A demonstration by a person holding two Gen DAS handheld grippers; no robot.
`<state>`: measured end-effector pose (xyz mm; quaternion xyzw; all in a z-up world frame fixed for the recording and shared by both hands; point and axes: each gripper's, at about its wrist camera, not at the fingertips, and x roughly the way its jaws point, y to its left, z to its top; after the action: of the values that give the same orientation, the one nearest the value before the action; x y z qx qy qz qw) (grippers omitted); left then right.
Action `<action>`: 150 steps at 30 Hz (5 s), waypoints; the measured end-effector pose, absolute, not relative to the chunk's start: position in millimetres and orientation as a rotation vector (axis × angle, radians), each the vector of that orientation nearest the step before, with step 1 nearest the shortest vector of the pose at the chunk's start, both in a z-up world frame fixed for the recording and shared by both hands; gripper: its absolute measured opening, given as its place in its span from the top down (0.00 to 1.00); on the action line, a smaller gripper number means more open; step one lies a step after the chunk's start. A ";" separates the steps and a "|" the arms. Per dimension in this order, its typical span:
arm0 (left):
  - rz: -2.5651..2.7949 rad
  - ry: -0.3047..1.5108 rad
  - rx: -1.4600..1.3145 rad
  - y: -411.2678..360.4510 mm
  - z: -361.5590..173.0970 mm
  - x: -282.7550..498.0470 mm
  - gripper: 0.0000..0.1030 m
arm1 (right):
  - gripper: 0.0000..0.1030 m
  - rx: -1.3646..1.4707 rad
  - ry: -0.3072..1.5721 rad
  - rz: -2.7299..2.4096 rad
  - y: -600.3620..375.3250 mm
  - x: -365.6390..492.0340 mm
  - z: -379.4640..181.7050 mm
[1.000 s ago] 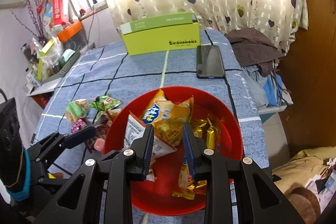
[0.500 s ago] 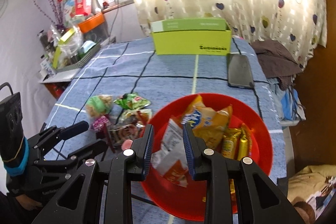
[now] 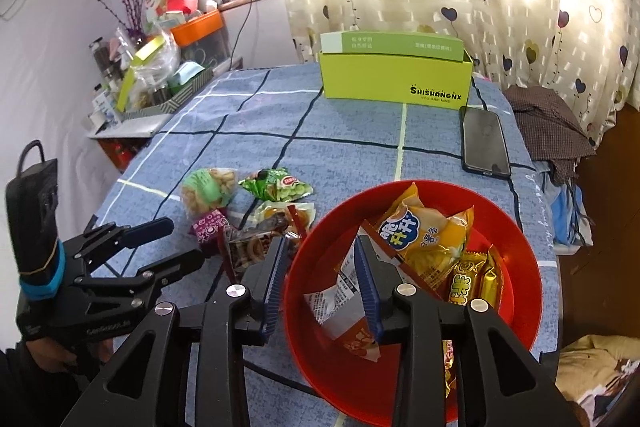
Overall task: Organize snacks
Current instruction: 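Release the chip bag into the red basket and withdraw both tools, then grasp the purple candy bag with the left tool and lift it, then grasp the clear green-labelled cookie bag with the right tool while the left tool holds the purple bag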
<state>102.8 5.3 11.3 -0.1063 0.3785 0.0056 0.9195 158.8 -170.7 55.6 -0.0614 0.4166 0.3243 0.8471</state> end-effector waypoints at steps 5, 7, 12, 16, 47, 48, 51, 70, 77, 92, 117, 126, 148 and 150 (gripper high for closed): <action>0.034 0.805 -0.240 14.1 0.9 105.9 0.36 | 0.68 -0.143 0.885 0.695 -168.2 155.7 53.2; 0.044 0.805 -0.241 18.0 -0.6 107.2 0.36 | 0.68 -0.151 0.888 0.700 -166.3 153.7 51.9; 0.075 0.809 -0.241 33.3 -6.9 112.3 0.36 | 0.68 -0.157 0.890 0.702 -164.5 152.3 50.6; 0.065 0.837 -0.232 44.1 -18.6 121.7 0.36 | 0.68 -0.157 0.893 0.701 -164.4 152.6 50.6; 0.034 0.897 -0.199 52.8 -40.4 107.1 0.49 | 0.68 -0.191 0.910 0.730 -148.7 146.7 43.4; 0.032 0.898 -0.200 53.0 -40.6 104.3 0.49 | 0.68 -0.193 0.910 0.731 -148.3 146.6 43.6; 0.061 0.898 -0.187 57.2 -40.0 95.4 0.49 | 0.68 -0.200 0.912 0.734 -146.5 146.0 43.2; 0.140 0.957 -0.299 81.5 -40.3 29.0 0.49 | 0.68 -0.235 0.919 0.728 -137.4 140.3 38.1; 0.074 0.993 -0.399 67.0 -46.9 18.4 0.49 | 0.68 -0.239 0.920 0.725 -136.4 140.0 37.5; 0.123 0.929 -0.087 75.1 -45.0 55.3 0.44 | 0.68 -0.251 0.907 0.766 -132.5 133.1 35.9; 0.111 0.878 -0.233 91.9 -57.1 43.0 0.61 | 0.63 -0.329 1.009 0.812 -41.8 154.4 15.0; 0.119 0.860 -0.273 106.0 -56.4 33.5 0.61 | 0.42 -0.180 1.114 0.862 19.7 172.7 -1.5; 0.189 0.818 -0.364 149.0 -57.7 14.9 0.61 | 0.47 -0.401 0.990 0.599 87.2 179.4 -37.7; 0.194 0.817 -0.369 151.7 -57.9 14.4 0.61 | 0.53 -0.399 0.986 0.611 79.9 177.9 -35.6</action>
<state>14.4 151.7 -57.9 -0.1783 0.3943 0.0939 0.8966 177.9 79.9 -35.6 -0.1871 0.4626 0.2866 0.8178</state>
